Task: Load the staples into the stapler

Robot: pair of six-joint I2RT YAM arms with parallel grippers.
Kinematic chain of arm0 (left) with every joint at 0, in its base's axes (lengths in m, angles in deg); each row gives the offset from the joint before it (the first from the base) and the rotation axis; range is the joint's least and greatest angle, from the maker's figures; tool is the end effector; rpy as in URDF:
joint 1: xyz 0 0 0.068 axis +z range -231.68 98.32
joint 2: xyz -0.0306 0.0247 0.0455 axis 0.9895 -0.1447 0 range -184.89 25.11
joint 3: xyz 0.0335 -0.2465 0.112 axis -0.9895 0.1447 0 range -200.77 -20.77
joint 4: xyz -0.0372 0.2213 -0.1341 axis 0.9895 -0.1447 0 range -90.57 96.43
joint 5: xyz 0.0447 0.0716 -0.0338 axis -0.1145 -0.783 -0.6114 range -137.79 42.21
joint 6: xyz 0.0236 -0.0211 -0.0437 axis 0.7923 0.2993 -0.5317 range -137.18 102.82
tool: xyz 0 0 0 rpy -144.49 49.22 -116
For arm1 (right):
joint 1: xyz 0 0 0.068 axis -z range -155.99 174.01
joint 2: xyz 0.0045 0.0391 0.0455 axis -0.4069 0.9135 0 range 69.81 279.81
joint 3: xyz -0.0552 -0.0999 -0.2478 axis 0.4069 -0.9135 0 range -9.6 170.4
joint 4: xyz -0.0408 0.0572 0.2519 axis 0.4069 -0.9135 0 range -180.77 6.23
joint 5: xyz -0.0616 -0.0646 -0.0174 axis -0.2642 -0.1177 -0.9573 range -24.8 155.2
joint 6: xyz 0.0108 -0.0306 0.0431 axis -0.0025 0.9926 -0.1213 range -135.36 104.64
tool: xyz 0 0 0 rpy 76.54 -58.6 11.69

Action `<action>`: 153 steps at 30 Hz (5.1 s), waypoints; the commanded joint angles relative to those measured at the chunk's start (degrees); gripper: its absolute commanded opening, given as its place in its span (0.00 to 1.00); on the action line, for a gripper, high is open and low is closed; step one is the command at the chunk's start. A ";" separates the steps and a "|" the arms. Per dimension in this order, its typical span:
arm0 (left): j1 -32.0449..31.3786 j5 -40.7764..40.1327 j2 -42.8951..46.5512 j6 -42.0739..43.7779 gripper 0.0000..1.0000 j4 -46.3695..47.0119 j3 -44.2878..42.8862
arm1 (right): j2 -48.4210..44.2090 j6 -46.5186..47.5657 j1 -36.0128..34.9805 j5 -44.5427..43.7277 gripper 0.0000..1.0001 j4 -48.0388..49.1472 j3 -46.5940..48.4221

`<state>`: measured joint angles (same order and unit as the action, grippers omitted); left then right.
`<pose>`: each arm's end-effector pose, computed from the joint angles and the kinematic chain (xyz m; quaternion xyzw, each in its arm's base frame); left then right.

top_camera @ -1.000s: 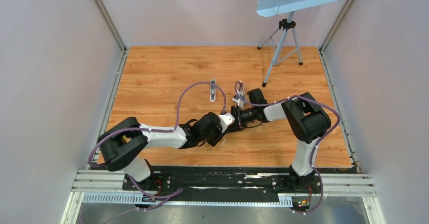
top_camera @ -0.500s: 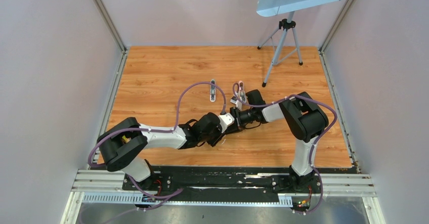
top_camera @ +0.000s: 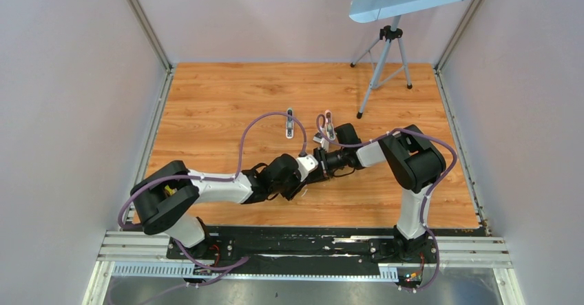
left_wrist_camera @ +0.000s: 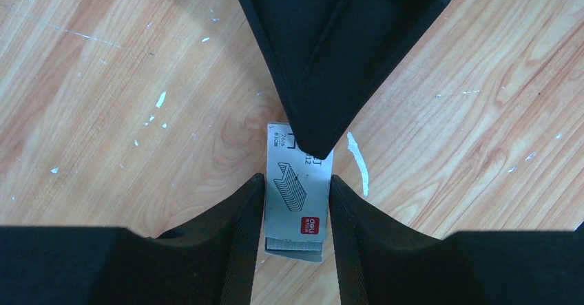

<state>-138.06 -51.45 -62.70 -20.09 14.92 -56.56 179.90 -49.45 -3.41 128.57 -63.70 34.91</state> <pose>0.1610 -0.2380 0.1456 0.4018 0.8259 -0.1695 0.3572 0.2780 0.1801 0.0990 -0.1527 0.7978 0.5826 0.0283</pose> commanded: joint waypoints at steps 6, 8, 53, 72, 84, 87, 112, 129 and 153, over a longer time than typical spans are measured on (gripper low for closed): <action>0.31 -1.04 2.17 0.21 0.47 1.03 2.15 | 0.05 1.08 0.33 3.55 0.09 0.93 -1.00; 0.33 -1.17 2.65 -0.04 0.48 0.87 2.41 | 0.08 1.24 0.72 3.89 0.07 1.17 -1.20; 0.31 -0.74 4.40 0.52 0.39 1.28 6.09 | -0.87 2.46 3.89 5.73 0.04 1.72 -2.52; 0.33 -2.02 4.58 -0.75 0.33 -0.99 5.61 | -2.03 2.12 7.01 5.39 0.03 1.66 -3.24; 0.33 -3.90 4.72 -0.59 0.33 -1.32 5.35 | -5.72 4.02 12.91 4.49 0.02 -3.23 -5.48; 0.31 -4.12 4.67 -0.76 0.33 -1.33 5.51 | -6.59 5.21 14.99 3.76 0.02 -5.26 -5.95; 0.44 -12.33 14.24 -4.89 0.64 -8.21 -1.84 | -25.45 12.69 22.99 -15.47 0.70 -33.39 -4.25; 27.21 14.23 32.96 -24.55 1.00 -19.19 -1.94 | -44.42 15.67 2.13 -49.55 1.00 -53.16 10.02; 29.10 22.50 32.18 -40.35 0.44 -1.17 18.41 | -19.37 8.65 -22.09 -52.51 0.39 -37.49 14.20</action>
<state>-107.90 -30.38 -27.69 -56.38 4.13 -39.41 158.59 -38.94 -23.91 77.12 -105.53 47.17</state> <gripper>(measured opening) 0.470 0.419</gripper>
